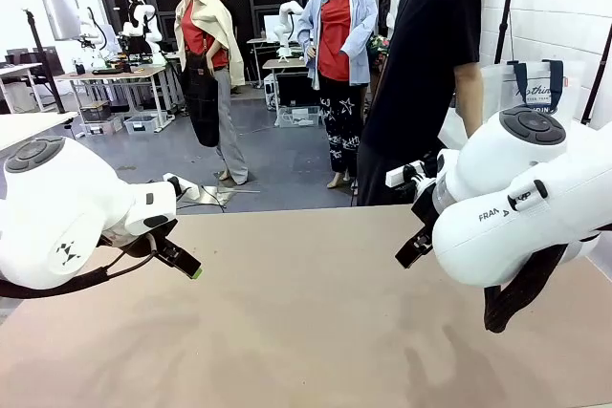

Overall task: Transfer purchased items from the store into the shopping bag.
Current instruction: Open the Reusable shopping bag in the center of the table.

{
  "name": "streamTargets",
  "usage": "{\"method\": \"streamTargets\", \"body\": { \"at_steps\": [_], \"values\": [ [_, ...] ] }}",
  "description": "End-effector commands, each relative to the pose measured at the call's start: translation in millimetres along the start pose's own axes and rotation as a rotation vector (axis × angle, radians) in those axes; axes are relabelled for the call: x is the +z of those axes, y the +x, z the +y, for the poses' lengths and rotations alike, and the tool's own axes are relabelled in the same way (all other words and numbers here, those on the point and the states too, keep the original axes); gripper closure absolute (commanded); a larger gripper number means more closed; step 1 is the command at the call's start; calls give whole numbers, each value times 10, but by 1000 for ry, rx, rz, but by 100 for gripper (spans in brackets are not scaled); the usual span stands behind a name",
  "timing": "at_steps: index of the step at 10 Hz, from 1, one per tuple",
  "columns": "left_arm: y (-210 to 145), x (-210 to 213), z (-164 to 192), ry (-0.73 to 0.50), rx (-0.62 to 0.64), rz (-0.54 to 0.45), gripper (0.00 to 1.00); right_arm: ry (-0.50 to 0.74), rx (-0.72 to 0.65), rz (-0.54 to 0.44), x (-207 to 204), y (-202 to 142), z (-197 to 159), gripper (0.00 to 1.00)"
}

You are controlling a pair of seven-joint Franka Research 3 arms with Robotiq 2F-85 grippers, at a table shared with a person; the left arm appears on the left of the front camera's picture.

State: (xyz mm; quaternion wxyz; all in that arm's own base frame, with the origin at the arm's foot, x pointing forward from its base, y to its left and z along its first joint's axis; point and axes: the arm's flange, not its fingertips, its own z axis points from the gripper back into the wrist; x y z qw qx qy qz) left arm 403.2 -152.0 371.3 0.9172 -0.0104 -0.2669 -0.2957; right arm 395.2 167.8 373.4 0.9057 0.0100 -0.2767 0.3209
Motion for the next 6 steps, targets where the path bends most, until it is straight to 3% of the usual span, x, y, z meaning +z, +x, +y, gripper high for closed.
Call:
{"method": "streamTargets", "body": {
  "at_steps": [1,6],
  "values": [
    [-3,0,10,1,2,0,0,0,0,0,0,0,0,0],
    [-3,0,10,1,2,0,0,0,0,0,0,0,0,0]
  ]
}}
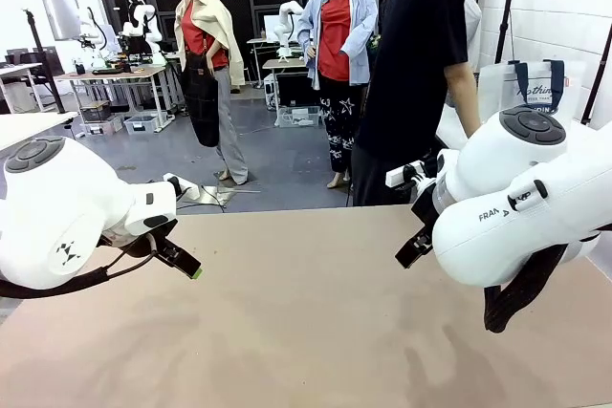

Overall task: Transfer purchased items from the store into the shopping bag.
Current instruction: Open the Reusable shopping bag in the center of the table.

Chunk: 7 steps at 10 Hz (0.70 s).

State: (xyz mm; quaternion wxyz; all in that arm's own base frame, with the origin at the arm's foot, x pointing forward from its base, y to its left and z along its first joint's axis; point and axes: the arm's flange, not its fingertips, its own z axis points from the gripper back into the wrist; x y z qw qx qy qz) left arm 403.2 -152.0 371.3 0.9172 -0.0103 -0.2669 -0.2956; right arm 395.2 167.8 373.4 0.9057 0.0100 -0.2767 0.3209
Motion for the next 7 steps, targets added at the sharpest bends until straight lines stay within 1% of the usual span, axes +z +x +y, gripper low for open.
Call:
{"method": "streamTargets", "body": {
  "at_steps": [1,7],
  "values": [
    [-3,0,10,1,2,0,0,0,0,0,0,0,0,0],
    [-3,0,10,1,2,0,0,0,0,0,0,0,0,0]
  ]
}}
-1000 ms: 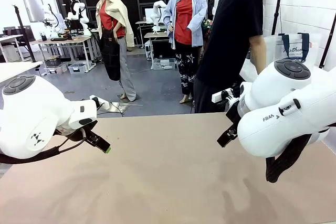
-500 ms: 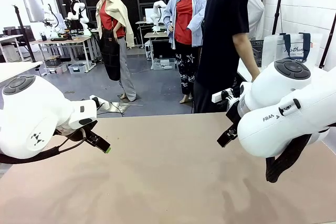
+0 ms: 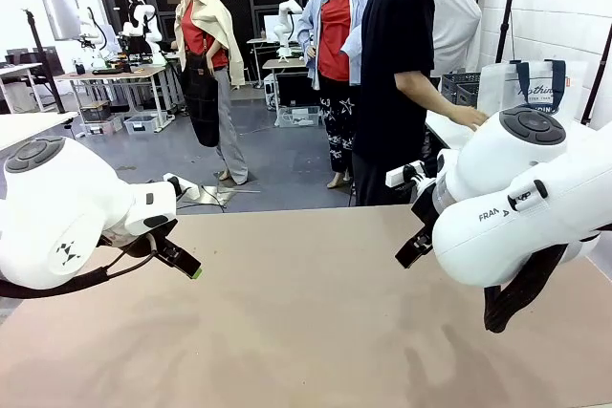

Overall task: Transfer purchased items from the store into the shopping bag.
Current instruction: Open the Reusable shopping bag in the center of the table.

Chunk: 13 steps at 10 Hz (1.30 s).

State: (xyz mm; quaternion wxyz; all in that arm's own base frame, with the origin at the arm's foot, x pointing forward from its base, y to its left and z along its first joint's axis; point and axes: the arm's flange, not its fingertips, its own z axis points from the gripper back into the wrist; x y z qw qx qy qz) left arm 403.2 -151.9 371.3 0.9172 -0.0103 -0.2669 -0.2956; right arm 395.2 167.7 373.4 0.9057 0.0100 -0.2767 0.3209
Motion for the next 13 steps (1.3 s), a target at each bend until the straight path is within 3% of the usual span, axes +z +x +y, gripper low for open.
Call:
{"method": "streamTargets", "body": {
  "at_steps": [1,13],
  "values": [
    [-3,0,9,0,2,0,0,0,0,0,0,0,0,0],
    [-3,0,9,0,2,0,0,0,0,0,0,0,0,0]
  ]
}}
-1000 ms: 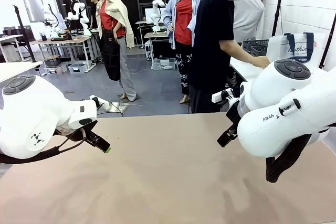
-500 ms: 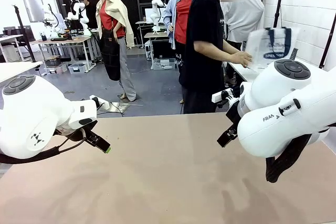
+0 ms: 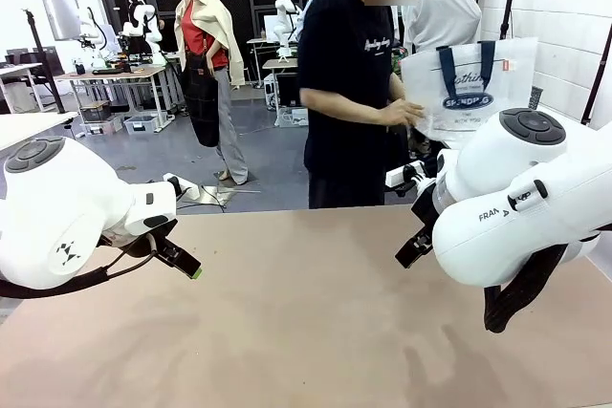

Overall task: Transfer purchased items from the store into the shopping bag.
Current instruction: Open the Reusable shopping bag in the center of the table.

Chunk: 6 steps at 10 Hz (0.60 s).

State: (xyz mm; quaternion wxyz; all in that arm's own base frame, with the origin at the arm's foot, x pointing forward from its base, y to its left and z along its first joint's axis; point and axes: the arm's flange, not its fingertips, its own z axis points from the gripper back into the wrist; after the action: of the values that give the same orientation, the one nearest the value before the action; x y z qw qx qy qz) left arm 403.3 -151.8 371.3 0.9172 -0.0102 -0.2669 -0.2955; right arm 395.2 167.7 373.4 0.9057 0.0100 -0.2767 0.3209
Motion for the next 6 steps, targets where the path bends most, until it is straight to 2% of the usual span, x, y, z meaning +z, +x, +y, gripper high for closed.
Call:
{"method": "streamTargets", "body": {
  "at_steps": [1,6],
  "values": [
    [-3,0,8,0,2,0,0,0,0,0,0,0,0,0],
    [-3,0,8,0,2,0,0,0,0,0,0,0,0,0]
  ]
}}
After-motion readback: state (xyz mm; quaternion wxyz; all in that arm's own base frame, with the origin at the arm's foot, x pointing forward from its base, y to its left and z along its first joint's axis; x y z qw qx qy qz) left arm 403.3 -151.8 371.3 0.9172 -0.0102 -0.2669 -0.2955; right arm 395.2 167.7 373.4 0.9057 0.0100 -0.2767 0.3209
